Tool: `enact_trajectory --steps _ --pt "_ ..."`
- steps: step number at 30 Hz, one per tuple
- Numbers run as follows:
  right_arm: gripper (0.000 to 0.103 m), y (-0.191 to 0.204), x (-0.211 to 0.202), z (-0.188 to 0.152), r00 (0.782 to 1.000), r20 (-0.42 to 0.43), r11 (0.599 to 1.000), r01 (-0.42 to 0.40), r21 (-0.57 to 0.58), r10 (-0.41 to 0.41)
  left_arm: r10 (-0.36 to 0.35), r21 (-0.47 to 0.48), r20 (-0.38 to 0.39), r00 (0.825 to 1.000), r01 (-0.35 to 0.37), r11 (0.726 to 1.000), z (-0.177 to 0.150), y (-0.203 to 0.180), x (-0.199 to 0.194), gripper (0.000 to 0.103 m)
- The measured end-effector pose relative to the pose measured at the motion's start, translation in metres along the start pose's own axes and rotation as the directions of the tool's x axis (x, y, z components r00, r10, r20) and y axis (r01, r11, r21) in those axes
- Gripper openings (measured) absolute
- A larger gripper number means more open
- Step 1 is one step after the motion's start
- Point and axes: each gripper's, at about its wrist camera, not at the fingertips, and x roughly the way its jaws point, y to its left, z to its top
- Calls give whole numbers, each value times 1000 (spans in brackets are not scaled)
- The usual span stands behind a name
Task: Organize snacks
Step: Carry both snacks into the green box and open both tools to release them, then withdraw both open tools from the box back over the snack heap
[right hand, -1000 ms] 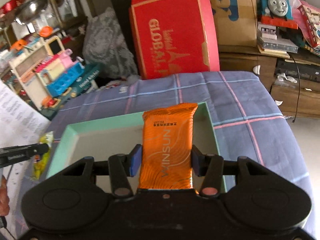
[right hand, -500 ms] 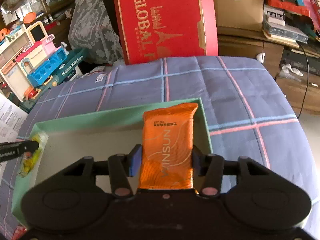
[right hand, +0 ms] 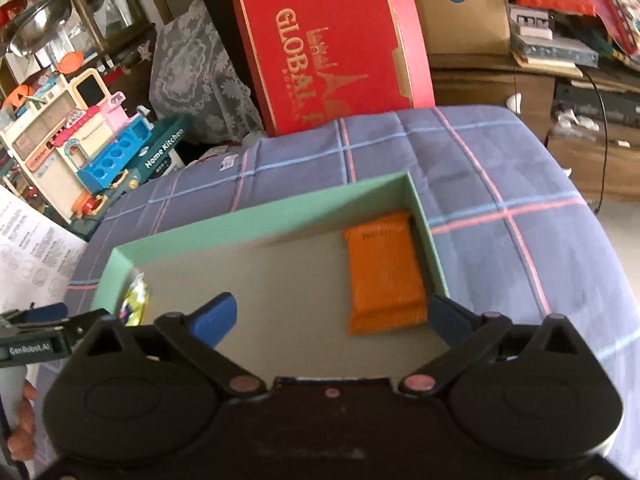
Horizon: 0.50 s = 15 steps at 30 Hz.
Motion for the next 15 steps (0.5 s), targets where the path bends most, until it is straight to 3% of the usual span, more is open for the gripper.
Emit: enact_trajectory --steps 15 --pt "103 -9 -68 -58 999 -9 998 -32 58 32 -66 89 -64 996 72 993 -76 -34 -57 103"
